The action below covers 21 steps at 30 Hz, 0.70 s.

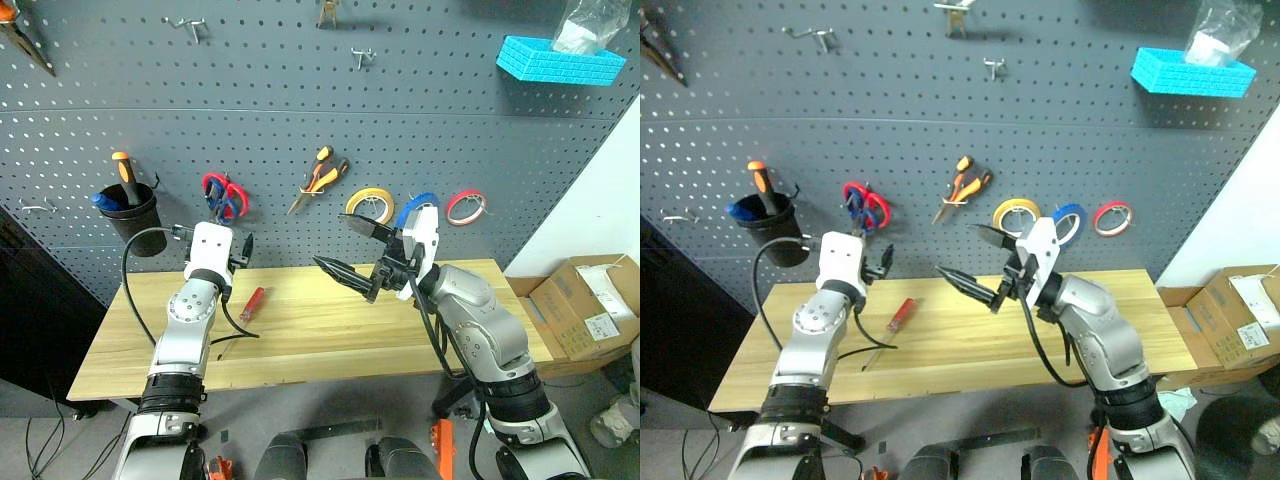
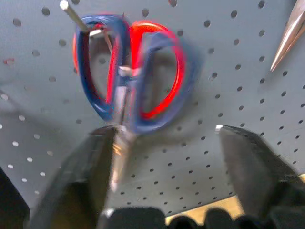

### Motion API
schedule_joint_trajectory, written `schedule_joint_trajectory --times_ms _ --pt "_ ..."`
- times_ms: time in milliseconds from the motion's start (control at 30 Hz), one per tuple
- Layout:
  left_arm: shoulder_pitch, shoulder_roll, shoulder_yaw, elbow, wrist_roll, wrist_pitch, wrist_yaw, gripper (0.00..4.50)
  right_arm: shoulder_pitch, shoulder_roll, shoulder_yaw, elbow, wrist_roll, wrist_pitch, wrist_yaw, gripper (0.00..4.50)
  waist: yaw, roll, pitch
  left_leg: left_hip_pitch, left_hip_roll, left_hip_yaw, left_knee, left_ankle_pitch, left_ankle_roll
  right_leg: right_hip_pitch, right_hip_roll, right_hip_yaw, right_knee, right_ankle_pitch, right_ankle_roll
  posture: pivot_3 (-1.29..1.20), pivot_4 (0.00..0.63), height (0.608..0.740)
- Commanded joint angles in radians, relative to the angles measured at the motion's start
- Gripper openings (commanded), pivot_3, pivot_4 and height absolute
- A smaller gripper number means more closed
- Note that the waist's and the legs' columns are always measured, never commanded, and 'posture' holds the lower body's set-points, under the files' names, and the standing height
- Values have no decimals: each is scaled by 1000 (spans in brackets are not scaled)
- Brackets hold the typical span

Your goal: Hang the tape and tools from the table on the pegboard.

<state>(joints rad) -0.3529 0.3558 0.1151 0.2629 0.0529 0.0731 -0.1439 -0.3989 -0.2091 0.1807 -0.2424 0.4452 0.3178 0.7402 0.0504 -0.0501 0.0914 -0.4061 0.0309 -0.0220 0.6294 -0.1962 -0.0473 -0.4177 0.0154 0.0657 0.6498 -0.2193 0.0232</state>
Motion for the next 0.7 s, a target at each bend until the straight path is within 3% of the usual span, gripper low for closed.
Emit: schedule_joint_trajectory --times_ms 33,333,500,700 --pt "23 26 -7 -40 9 55 -23 4493 9 0 -2 -52 9 2 -10 4500 -1 1 0 2 0 0 0 0 0 2 0 0 0 -1 -1 138 57 740" --pt "103 58 -41 -62 5 227 -111 4493 -15 43 77 -11 -73 17 -73 4500 -8 9 11 8 1 0 -1 0 0 7 0 0 -1 -4 -7 124 122 740" --pt "-6 94 -45 154 -17 253 -204 4493 -93 119 119 113 -136 19 -124 4500 -19 17 43 8 1 0 -1 0 0 6 -1 -1 -1 -4 -7 115 191 740" --pt "-142 110 -50 371 -26 227 -279 4493 -106 153 149 152 -172 21 -120 4500 -26 17 101 5 1 0 0 0 1 5 -2 -1 -1 -4 -7 91 264 740"
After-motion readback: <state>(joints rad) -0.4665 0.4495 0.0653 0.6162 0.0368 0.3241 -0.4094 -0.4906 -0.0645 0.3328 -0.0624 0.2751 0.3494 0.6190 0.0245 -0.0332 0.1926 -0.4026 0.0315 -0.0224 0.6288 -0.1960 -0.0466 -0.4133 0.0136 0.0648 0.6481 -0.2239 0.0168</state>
